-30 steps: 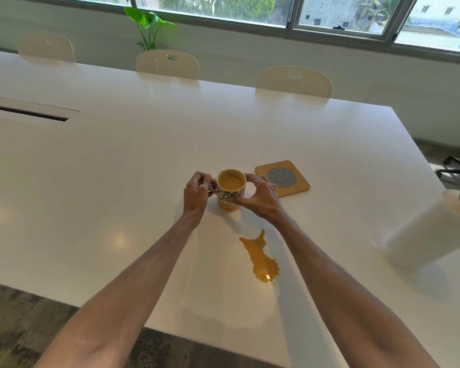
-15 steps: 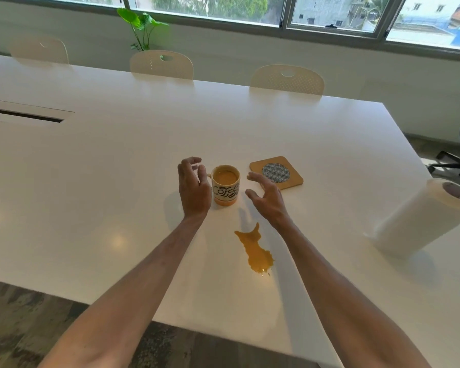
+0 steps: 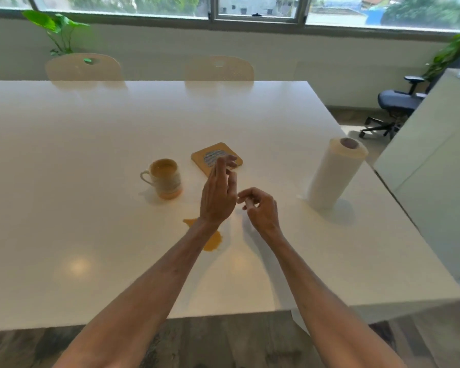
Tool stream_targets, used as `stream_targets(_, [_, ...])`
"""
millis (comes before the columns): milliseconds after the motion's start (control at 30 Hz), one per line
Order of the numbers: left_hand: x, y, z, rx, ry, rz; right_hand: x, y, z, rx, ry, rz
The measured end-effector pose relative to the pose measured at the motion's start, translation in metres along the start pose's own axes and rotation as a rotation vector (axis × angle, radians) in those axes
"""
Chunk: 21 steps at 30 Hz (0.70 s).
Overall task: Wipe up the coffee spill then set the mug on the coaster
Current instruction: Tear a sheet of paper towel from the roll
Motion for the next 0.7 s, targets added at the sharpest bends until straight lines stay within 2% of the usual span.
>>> stream_targets(267, [-0.01,-0.081,0.084,-0.08,-0.128,-0.254,-0.031,0.125,0.007,-0.029,-0.003,0.346])
stream_targets(400, [-0.002,-0.097,0.113,-0.087,-0.148,-0.318,-0.043,0.183,0.0,-0.055,0.02,0.605])
stream_targets(500, [0.009,-0.102,0.136,-0.033,-0.252,-0.333,-0.05,0.218,-0.006,-0.07,0.062,0.778])
stream_targets(567, [0.018,-0.107,0.148,-0.001,-0.298,-0.34,-0.045,0.229,-0.009,-0.085,0.083,0.795])
stream_targets(700, [0.03,-0.125,0.161,-0.026,-0.278,-0.419,-0.016,0.227,-0.009,-0.108,0.004,0.664])
Point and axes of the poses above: each hand's wrist, its own x-axis towards the middle knuckle, its own y-axis out of the back of the hand, z = x × y, the point moved 9 cm from there along x, towards the middle knuckle, and after that the axes turned 11 degrees about x, right-handed, at the moved point
